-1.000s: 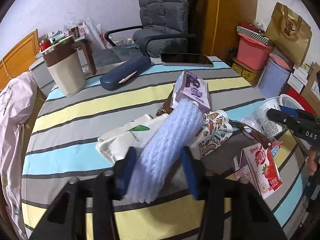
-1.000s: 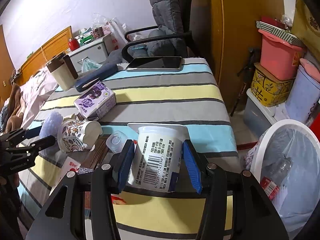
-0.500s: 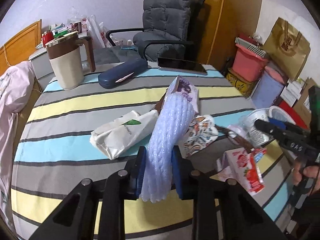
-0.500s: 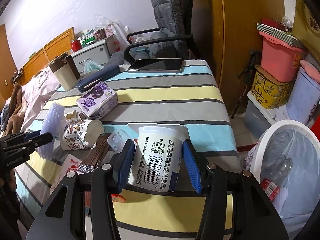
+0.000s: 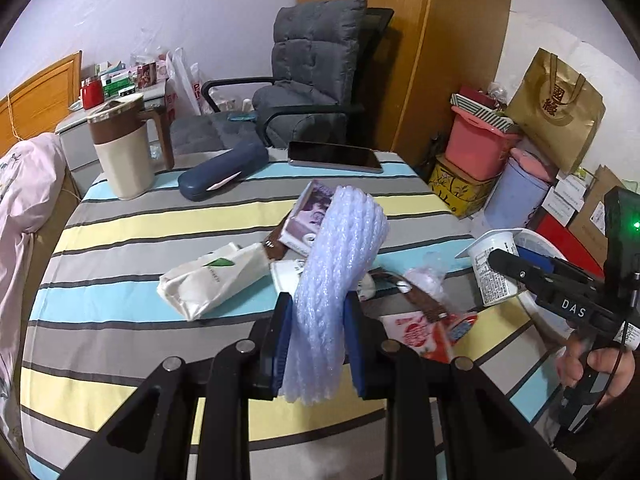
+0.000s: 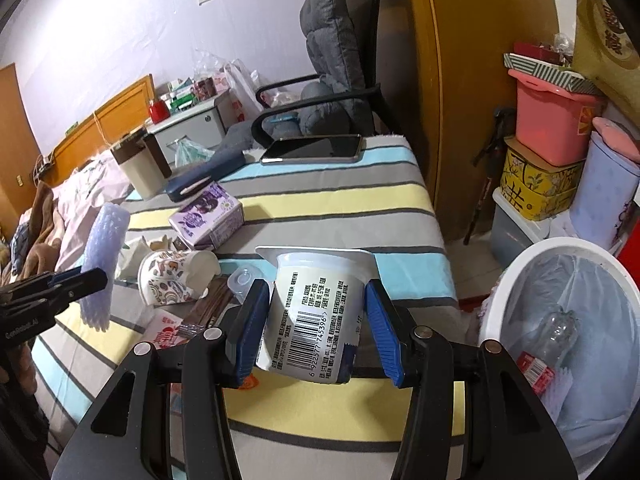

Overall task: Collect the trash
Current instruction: 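Carry the yogurt cup and foam net over the bin and open both tools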

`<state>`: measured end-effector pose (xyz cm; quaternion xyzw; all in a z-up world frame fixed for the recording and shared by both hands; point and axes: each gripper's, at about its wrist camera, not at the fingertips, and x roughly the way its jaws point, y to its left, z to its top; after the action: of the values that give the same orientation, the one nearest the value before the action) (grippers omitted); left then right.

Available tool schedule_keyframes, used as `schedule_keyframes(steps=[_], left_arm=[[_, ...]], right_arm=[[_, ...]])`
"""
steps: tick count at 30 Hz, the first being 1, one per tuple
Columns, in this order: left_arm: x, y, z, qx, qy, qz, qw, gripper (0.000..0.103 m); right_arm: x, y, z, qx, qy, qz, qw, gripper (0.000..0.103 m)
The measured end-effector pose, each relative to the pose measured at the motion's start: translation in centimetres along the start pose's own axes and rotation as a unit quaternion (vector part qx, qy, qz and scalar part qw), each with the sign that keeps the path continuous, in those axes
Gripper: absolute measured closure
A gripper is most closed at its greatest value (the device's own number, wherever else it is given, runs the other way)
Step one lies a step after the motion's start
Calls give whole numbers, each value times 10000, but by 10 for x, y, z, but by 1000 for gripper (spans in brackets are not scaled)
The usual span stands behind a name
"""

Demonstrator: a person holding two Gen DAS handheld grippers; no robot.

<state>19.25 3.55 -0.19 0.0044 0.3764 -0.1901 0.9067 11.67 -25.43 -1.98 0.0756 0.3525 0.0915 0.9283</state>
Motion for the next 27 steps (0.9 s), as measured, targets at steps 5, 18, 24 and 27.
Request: schedule_keyframes(steps=[5,18,24,27], left_arm=[[-5,-21,2,62,-61,-119,9999,76],[-2,-96,14,454,-145,-524,9975,76],[8,-133,17,635,-76,-698,9955,76],[14,-152,17,737,-28,-760,9944,76]], right_arm=[[-14,-9,1,102,-150,-11,9998,51],[-53,-48,-5,364,-483,-293,9977,51],[-71,-76,-10,514,-581,-575,9953,51],[-78,-88,-13,583,-597,-708,9940,51]])
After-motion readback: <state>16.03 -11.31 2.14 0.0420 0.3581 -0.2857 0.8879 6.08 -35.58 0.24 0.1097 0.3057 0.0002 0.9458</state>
